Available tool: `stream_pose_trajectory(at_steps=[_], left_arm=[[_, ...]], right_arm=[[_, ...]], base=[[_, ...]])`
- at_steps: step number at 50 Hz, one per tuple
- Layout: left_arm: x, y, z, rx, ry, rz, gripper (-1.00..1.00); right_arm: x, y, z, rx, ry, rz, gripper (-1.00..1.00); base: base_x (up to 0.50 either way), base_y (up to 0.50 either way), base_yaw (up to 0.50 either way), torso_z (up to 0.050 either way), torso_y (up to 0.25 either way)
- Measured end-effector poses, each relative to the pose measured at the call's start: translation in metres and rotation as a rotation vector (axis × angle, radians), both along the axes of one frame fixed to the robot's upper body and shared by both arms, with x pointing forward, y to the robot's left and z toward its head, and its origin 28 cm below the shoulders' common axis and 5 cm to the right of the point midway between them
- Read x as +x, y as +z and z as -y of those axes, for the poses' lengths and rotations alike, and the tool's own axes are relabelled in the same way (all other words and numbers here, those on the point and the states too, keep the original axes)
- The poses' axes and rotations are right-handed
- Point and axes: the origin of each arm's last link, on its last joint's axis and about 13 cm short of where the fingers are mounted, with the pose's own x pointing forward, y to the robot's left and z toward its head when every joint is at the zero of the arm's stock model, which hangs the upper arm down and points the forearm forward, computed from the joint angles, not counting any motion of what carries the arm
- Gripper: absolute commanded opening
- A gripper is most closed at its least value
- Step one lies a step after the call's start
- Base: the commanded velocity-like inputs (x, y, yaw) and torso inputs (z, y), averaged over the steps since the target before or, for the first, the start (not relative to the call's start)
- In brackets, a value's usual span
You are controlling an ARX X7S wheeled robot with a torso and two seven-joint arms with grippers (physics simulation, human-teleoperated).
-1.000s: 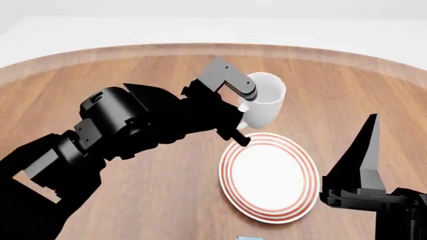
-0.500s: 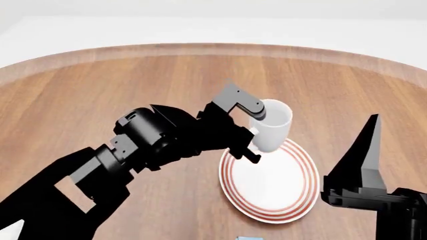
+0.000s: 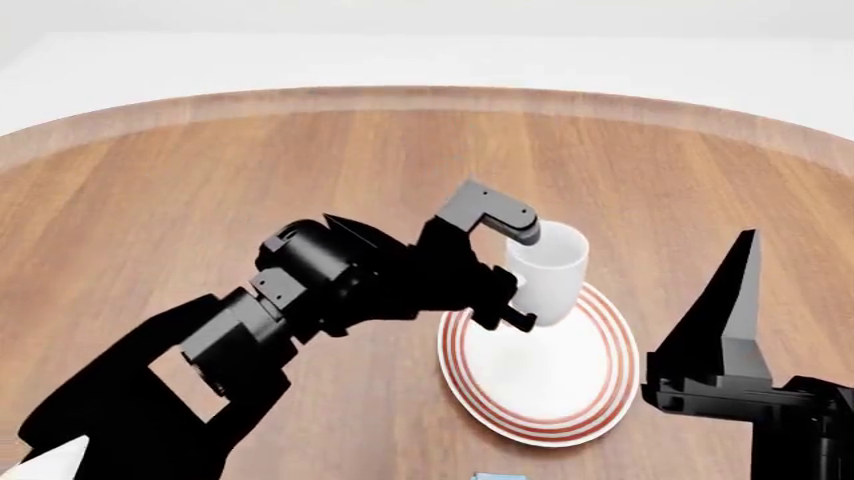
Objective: Pick up the white mug and put it on the plate, and put the chocolate pudding to the right of the plate.
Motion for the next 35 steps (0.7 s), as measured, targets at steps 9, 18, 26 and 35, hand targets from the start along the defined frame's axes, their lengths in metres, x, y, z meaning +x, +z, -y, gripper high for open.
stream_pose_trajectory(at_steps=[9, 18, 26, 35], left_arm=[[-0.001, -0.006, 0.005, -0.003, 0.005, -0.031, -1.0], [-0.001, -0.014, 0.007, 0.001, 0.014, -0.052, -1.0], [-0.001, -0.02, 0.008, 0.006, 0.027, -0.061, -1.0], [-0.002, -0.027, 0.007, 0.008, 0.038, -0.072, -1.0]], right_arm=[[0.0, 0.0, 0.0, 0.002, 0.0, 0.0, 1.0], [-0.001, 0.0, 0.0, 0.003, 0.002, -0.002, 1.0], [-0.001, 0.0, 0.0, 0.004, 0.003, -0.003, 1.0], [-0.001, -0.001, 0.0, 0.006, 0.003, -0.004, 1.0]], base=[[0.0, 0.0, 0.0, 0.0, 0.0], [0.0, 0.0, 0.0, 0.0, 0.0], [0.0, 0.0, 0.0, 0.0, 0.0], [0.0, 0.0, 0.0, 0.0, 0.0]])
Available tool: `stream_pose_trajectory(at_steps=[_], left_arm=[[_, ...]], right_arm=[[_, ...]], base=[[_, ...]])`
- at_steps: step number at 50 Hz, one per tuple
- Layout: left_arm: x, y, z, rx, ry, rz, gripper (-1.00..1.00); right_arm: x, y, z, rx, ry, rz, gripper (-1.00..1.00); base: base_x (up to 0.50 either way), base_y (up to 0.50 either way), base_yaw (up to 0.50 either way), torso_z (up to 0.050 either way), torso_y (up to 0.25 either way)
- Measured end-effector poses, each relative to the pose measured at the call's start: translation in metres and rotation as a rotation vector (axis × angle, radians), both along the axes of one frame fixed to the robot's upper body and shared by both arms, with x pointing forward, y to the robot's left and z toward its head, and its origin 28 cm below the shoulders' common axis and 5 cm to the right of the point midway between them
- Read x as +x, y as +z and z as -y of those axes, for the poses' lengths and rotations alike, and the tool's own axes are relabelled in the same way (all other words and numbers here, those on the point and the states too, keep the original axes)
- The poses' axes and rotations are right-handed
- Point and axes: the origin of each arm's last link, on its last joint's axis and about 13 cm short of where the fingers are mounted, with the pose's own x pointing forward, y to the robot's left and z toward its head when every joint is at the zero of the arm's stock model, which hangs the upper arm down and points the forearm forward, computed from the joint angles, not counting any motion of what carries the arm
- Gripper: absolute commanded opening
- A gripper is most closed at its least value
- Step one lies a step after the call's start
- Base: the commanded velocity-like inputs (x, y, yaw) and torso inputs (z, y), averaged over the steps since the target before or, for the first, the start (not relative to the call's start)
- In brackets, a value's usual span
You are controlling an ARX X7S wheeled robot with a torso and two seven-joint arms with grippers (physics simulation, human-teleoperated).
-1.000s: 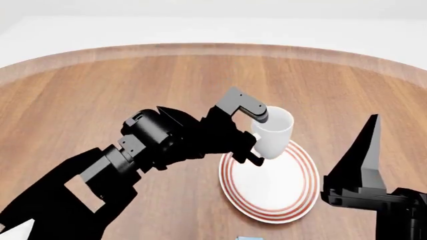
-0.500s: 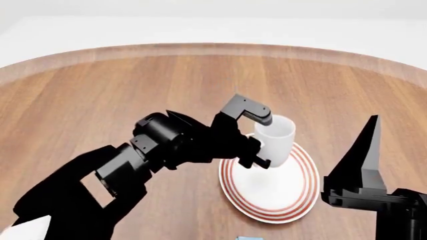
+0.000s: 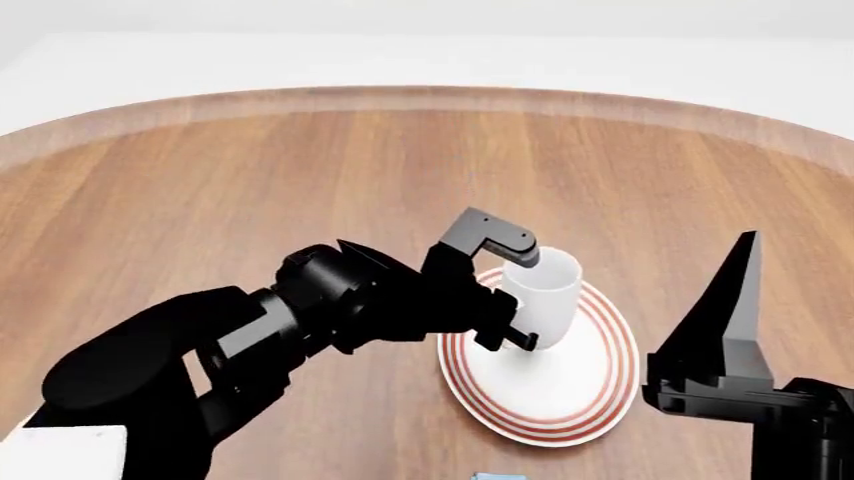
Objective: Pick up the white mug and put it on the plate, and put the chocolate pudding to the right of the plate.
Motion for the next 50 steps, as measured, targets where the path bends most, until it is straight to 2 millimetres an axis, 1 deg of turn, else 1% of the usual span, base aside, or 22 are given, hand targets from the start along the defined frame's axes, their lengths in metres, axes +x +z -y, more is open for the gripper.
stream_pose_trajectory(at_steps=[26, 27, 39, 50], left_arm=[[-0.004, -0.016, -0.001, 0.031, 0.012, -0.009, -1.0], [-0.004, -0.016, -0.002, 0.031, 0.013, -0.01, 1.0], [-0.005, -0.022, -0.002, 0.041, 0.025, -0.01, 1.0], [-0.007, -0.024, 0.0, 0.044, 0.031, -0.001, 1.0]], right_arm=[[0.0, 0.0, 0.0, 0.003, 0.001, -0.001, 1.0], [0.0, 0.0, 0.0, 0.003, 0.001, -0.001, 1.0], [0.0, 0.0, 0.0, 0.002, 0.001, -0.002, 1.0], [0.001, -0.001, 0.0, 0.001, 0.001, -0.004, 1.0]], base=[[0.0, 0.0, 0.0, 0.0, 0.001], [0.0, 0.0, 0.0, 0.0, 0.0], [0.0, 0.0, 0.0, 0.0, 0.0], [0.0, 0.0, 0.0, 0.0, 0.0]])
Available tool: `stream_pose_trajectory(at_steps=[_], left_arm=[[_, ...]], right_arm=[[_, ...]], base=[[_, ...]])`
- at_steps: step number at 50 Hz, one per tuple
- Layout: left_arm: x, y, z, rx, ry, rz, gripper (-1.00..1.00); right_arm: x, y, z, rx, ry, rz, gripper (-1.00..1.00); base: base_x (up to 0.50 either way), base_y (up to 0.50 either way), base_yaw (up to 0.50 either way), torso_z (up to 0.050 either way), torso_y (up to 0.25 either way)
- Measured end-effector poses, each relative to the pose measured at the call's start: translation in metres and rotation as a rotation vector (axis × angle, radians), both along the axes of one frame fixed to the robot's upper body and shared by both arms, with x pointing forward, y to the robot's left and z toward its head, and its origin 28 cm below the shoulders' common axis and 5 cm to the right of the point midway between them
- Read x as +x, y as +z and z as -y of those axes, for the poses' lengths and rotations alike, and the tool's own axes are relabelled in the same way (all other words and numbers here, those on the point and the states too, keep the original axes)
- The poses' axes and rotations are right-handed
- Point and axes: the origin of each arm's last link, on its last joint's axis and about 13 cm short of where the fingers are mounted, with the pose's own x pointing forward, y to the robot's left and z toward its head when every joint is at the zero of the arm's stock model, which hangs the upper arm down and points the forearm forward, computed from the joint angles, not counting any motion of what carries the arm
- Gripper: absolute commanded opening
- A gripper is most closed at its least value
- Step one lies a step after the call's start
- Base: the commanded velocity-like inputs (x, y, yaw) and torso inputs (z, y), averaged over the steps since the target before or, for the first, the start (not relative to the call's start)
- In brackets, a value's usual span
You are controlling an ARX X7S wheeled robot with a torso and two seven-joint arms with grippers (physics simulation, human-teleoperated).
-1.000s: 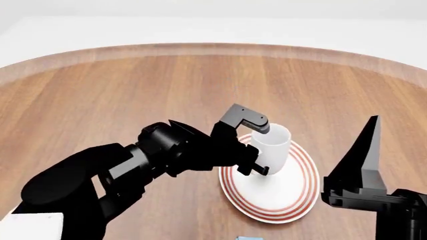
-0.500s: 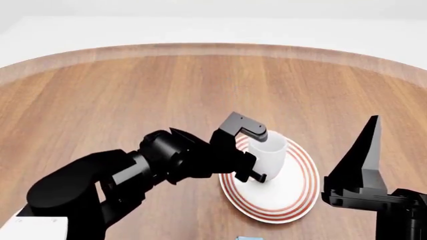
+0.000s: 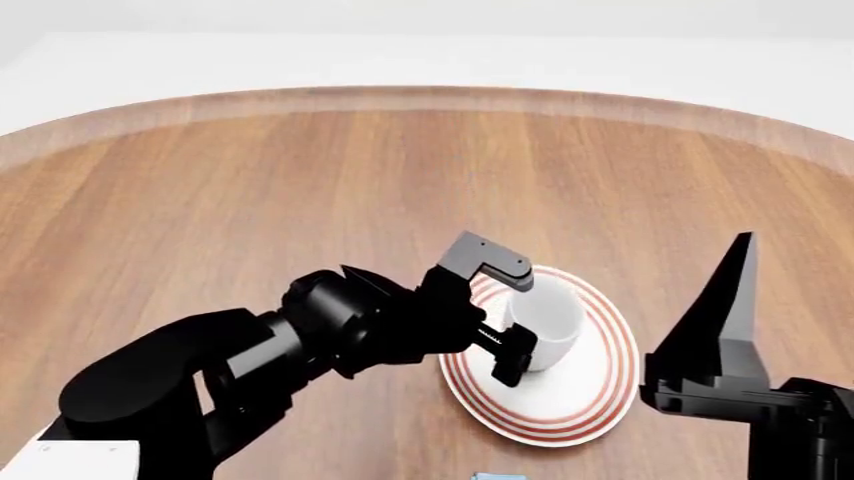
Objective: Pick up the white mug and put it on the plate, and put the chocolate pudding to the right of the plate.
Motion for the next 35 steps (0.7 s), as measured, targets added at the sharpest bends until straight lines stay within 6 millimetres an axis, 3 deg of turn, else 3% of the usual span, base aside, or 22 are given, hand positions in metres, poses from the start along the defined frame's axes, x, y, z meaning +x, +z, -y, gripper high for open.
stream_pose_trajectory(at_steps=[17, 35], left_arm=[[-0.026, 0.012, 0.002, 0.027, -0.05, 0.071, 1.0], [-0.06, 0.031, -0.014, 0.055, -0.043, 0.17, 1.0]], right_arm=[[0.0, -0.001, -0.001, -0.008, 0.001, -0.003, 1.0], [0.0, 0.0, -0.002, -0.014, 0.001, -0.005, 1.0]], base=[[0.0, 0.0, 0.0, 0.0, 0.0], [0.0, 0.0, 0.0, 0.0, 0.0]])
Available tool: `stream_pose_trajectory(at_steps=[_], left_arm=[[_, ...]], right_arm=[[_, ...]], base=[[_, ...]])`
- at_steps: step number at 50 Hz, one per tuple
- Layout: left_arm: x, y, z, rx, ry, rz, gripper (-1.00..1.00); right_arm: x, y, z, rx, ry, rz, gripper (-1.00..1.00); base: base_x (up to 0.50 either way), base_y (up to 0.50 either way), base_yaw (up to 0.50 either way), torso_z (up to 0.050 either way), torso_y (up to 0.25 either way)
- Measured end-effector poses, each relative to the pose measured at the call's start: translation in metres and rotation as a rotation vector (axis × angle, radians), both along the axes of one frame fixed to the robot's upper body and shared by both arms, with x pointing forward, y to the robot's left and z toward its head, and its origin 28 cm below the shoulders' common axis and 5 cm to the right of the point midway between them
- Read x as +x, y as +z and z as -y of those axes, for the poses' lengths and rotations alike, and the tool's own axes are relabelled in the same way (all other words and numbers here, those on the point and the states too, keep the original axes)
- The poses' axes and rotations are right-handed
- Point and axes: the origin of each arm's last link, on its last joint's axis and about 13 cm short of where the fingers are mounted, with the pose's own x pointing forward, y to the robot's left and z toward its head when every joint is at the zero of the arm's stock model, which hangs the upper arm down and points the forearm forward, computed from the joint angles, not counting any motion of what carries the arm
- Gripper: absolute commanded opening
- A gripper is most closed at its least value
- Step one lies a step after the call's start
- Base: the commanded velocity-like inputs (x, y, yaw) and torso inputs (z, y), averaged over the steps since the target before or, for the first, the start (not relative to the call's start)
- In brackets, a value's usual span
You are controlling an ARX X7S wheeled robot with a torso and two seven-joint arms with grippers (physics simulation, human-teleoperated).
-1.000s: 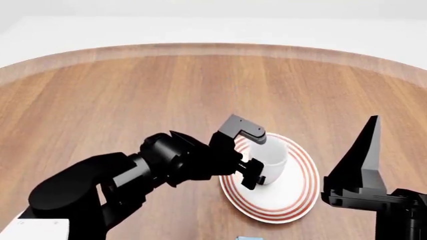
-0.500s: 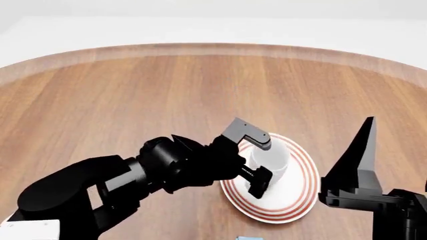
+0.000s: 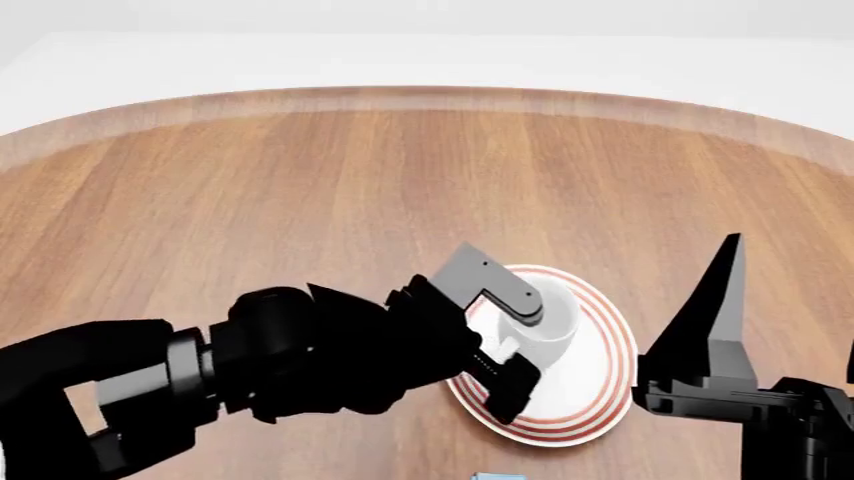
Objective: Pick up the white mug and put it on the plate, and put the chocolate pudding to the right of the plate.
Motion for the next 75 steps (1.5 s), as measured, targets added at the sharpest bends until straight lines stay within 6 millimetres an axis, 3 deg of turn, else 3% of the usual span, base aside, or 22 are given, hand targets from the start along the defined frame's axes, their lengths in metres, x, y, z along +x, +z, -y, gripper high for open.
stream_pose_trajectory(at_steps=[23, 38, 75], left_arm=[[-0.047, 0.041, -0.027, -0.052, -0.011, 0.183, 1.0], [-0.062, 0.058, -0.054, -0.117, 0.053, 0.264, 1.0], [-0.095, 0.066, -0.118, -0.266, 0.299, 0.474, 1.0]], right_arm=[[0.0, -0.001, -0.002, -0.004, 0.007, -0.003, 1.0], [0.0, -0.002, -0.003, -0.006, 0.011, -0.004, 1.0], [-0.005, 0.002, -0.01, -0.028, 0.039, -0.011, 1.0]], base=[[0.0, 0.0, 0.0, 0.0, 0.0], [0.0, 0.0, 0.0, 0.0, 0.0], [0.0, 0.0, 0.0, 0.0, 0.0]])
